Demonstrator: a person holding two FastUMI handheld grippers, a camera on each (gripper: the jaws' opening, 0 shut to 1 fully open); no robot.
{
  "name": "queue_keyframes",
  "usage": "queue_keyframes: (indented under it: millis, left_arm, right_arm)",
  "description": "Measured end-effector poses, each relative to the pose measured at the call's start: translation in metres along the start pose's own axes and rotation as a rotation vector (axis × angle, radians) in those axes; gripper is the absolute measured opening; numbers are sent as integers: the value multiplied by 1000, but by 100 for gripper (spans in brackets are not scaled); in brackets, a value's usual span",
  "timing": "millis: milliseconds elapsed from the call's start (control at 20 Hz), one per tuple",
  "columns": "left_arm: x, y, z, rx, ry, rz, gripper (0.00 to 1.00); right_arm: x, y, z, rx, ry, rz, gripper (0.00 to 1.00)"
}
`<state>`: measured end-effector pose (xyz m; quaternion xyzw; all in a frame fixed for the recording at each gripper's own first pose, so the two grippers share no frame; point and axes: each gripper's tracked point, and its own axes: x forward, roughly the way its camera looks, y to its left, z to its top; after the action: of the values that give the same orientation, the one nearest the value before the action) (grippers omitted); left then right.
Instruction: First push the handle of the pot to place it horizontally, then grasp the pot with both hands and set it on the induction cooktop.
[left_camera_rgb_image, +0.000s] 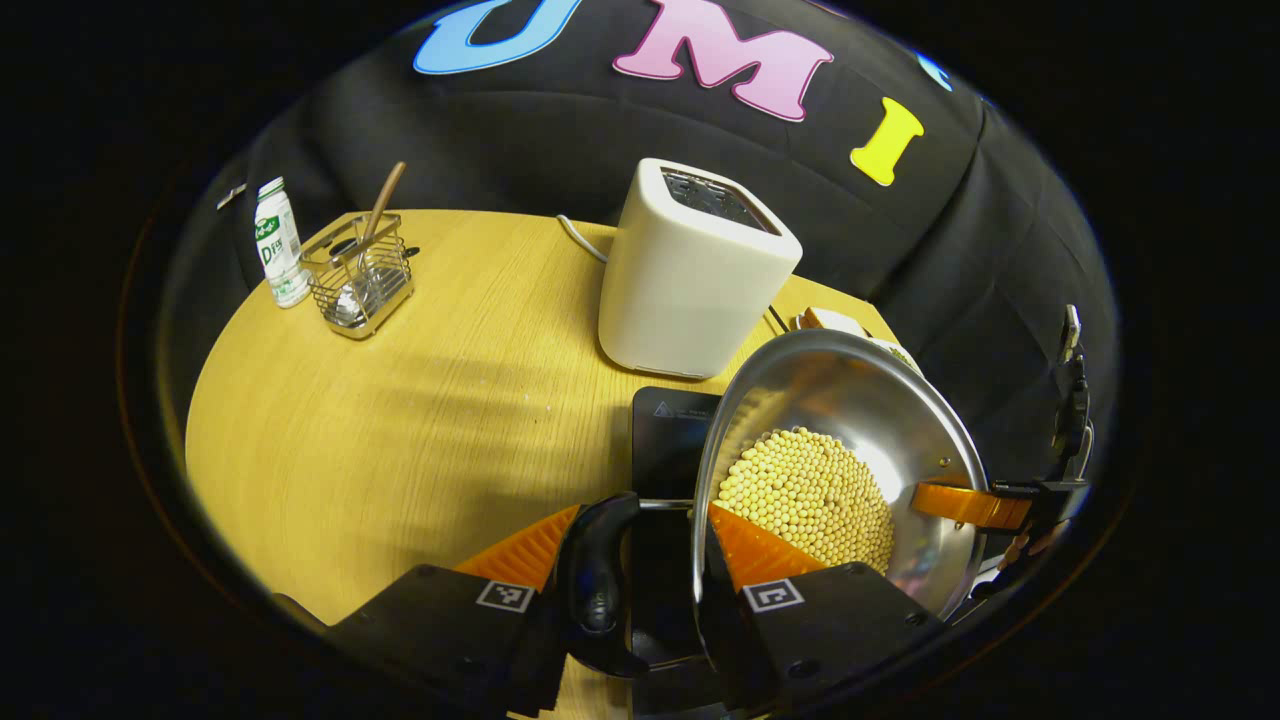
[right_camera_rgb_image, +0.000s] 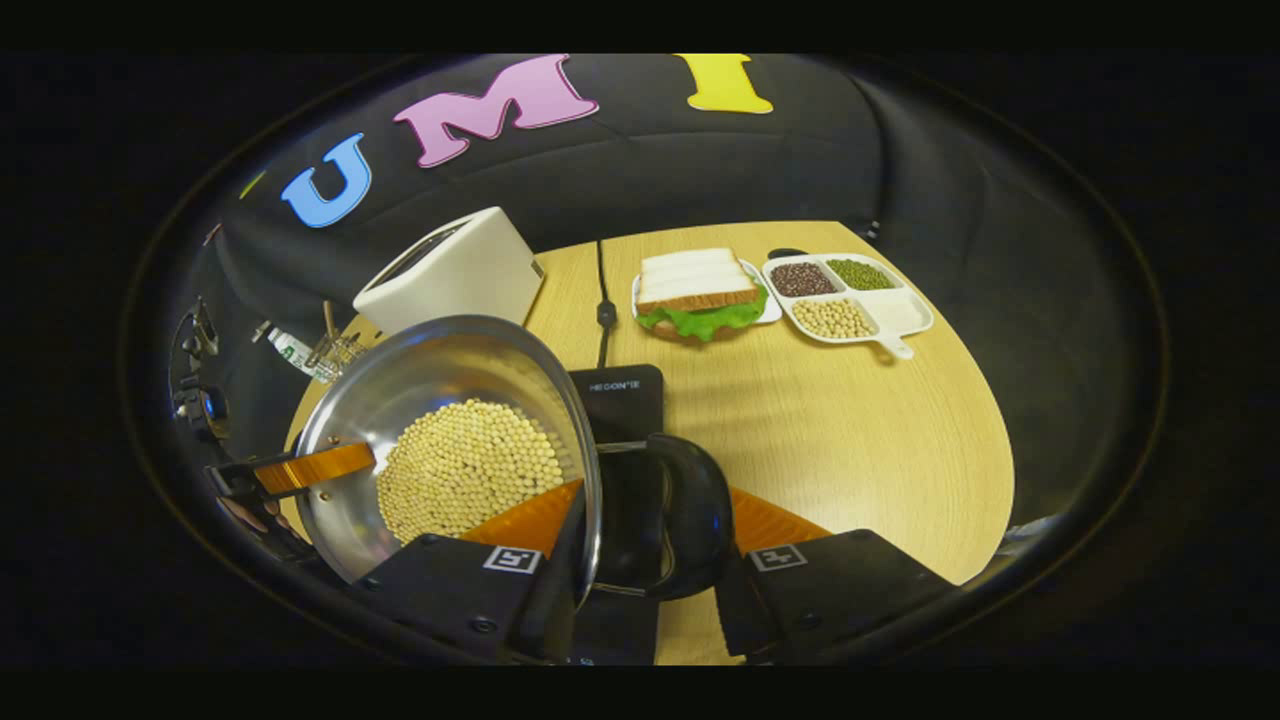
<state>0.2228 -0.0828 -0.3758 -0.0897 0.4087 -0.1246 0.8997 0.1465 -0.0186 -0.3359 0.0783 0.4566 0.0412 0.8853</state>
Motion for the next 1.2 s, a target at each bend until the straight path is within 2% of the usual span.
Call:
queue_keyframes:
  millis: [750, 800, 850, 900, 950, 1000, 1050, 1100, 1150, 1200]
  left_arm:
    - [-1, 1, 1, -14, 8, 11, 63]
    - [-2, 1, 2, -20, 4, 19, 64]
    - [-2, 0, 2, -18, 2, 23, 64]
    - [-3, 1, 0, -10, 4, 39, 65]
    - [-4, 3, 2, -2, 2, 61, 71]
    - [-5, 6, 6, 10, -6, 95, 83]
    - [-13, 7, 9, 23, -16, 115, 95]
    - [-17, 7, 12, 35, -24, 128, 97]
    - [-24, 4, 14, 43, -31, 127, 96]
    - [-33, 1, 17, 45, -39, 127, 96]
  right_arm:
    - [1, 0, 2, 15, 2, 17, 62]
    - [1, 1, 2, 9, 1, 17, 59]
    - [1, 2, 1, 3, 1, 17, 64]
    - [1, 3, -1, -8, 5, 14, 64]
    - [1, 1, -2, -21, 5, 6, 68]
    - [-1, 1, -1, -29, 2, 4, 73]
    - [-4, 1, 0, -33, -7, 1, 87]
    - [-10, 1, 5, -29, -23, 5, 90]
    - [-14, 0, 7, -24, -46, 0, 100]
    - [-20, 0, 13, -23, -76, -5, 93]
